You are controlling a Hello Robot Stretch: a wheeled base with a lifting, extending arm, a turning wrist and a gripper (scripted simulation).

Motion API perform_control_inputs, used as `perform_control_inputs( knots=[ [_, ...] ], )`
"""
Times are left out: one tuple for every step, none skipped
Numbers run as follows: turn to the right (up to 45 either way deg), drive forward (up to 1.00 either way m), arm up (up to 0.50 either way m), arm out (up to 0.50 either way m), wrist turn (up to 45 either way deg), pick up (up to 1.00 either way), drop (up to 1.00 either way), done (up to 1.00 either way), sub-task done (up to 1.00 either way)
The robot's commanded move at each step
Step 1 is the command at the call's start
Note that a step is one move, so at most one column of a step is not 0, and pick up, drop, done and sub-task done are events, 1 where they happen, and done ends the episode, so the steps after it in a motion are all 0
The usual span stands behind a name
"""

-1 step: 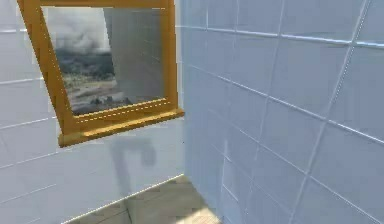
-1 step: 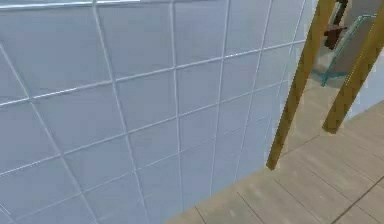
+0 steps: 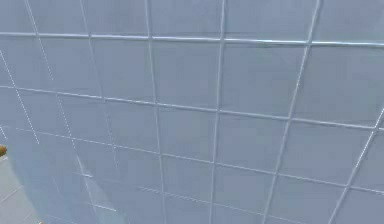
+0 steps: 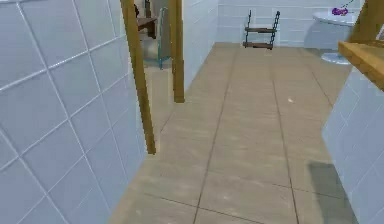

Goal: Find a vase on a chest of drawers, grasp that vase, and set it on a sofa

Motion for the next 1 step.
perform_control_inputs(
  knots=[
    [45.0, 0.0, 0.0, 0.0, 0.0, 0.0, 0.0, 0.0, 0.0]
  ],
)
